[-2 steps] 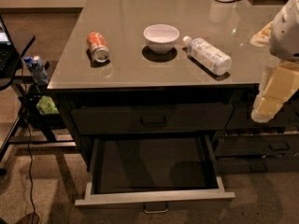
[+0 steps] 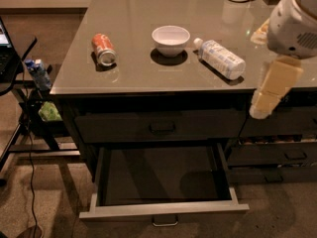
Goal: Place coke can into middle drawer
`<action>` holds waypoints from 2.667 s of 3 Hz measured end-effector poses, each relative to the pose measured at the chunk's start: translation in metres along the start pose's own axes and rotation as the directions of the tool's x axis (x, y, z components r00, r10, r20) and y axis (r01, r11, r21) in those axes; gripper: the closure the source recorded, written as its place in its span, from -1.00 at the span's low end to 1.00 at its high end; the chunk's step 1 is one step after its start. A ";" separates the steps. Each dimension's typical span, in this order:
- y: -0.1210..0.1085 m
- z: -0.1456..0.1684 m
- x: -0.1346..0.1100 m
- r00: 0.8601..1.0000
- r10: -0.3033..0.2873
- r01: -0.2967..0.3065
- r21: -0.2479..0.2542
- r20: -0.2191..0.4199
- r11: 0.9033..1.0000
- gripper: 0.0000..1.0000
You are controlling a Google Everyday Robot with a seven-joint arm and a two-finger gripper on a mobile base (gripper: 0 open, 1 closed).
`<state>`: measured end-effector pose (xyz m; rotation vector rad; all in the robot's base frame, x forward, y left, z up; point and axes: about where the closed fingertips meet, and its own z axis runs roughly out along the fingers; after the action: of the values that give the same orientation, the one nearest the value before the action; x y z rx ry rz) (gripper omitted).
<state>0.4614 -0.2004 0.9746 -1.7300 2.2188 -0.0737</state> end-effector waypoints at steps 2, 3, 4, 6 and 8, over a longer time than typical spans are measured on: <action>-0.050 0.039 -0.055 0.999 -0.023 0.025 -0.058 0.023 0.998 -1.00; -0.053 0.039 -0.060 0.999 -0.027 0.029 -0.049 0.033 0.998 -1.00; -0.052 0.043 -0.066 0.998 -0.024 0.026 -0.045 0.051 0.999 -1.00; -0.097 0.064 -0.156 0.988 0.037 -0.037 -0.004 0.151 0.999 -1.00; -0.095 0.075 -0.173 0.985 0.022 -0.021 -0.004 0.171 1.000 -1.00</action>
Offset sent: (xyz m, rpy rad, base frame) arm 0.1076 0.0721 -0.0232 0.0286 0.1003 0.0872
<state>0.6079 -0.0485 0.9650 -1.6469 2.1131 0.0791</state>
